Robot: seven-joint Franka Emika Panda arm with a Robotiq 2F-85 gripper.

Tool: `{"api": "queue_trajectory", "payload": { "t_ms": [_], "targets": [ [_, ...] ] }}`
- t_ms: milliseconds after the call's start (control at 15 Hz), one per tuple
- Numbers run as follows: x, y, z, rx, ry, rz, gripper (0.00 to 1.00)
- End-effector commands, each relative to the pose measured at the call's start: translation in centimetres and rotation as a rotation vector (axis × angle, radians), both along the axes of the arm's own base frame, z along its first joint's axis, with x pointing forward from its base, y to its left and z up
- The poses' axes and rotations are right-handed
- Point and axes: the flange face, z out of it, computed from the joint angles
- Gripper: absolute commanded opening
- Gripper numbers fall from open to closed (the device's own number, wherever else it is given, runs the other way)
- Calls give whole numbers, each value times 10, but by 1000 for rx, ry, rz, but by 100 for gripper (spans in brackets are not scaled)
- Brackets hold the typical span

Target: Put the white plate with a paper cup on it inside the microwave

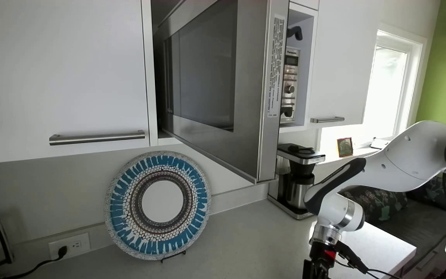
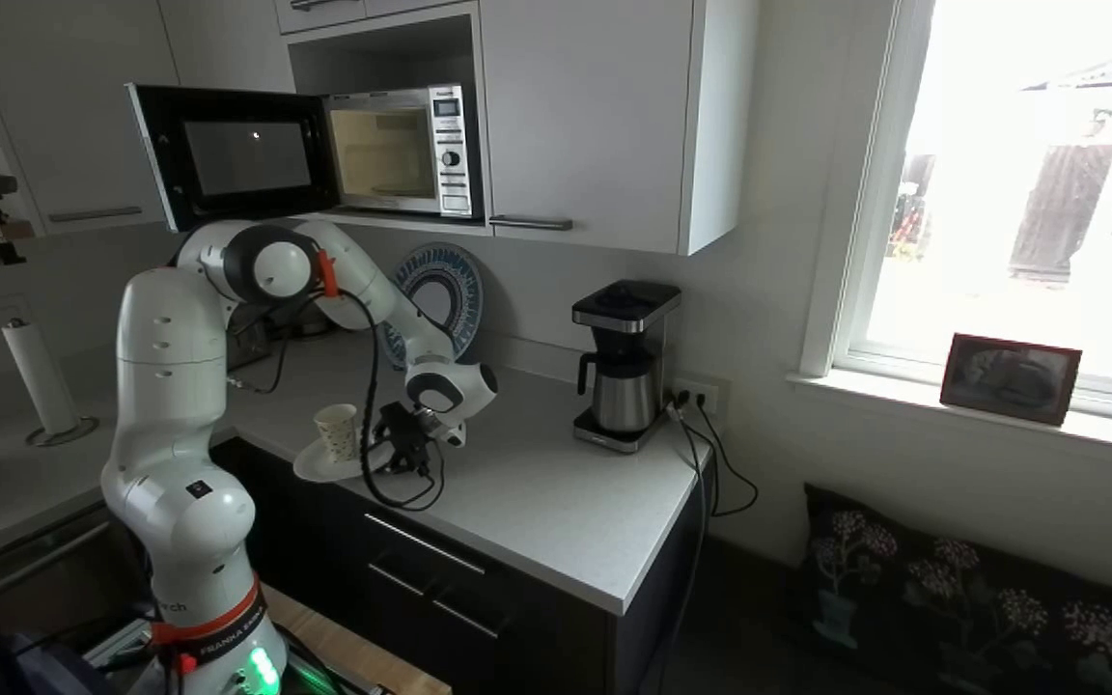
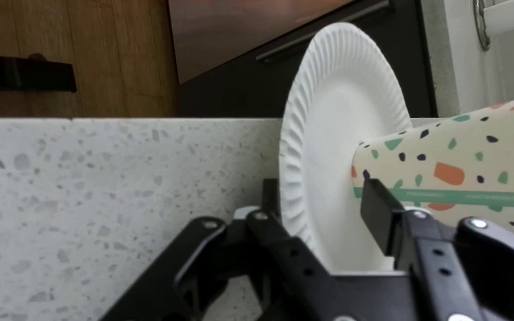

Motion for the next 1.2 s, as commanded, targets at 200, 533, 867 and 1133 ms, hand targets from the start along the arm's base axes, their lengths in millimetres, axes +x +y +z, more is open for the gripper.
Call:
{"api": "queue_trajectory", "payload": {
  "t_ms": [200, 533, 867, 1133],
  "targets": [
    [-6, -8, -12, 2, 16, -49, 38],
    [-8, -12, -16, 2, 26, -59, 30],
    [-8, -16, -20, 6, 33, -66, 21],
    [-9, -19, -23, 13, 40, -78, 1]
  ]
}}
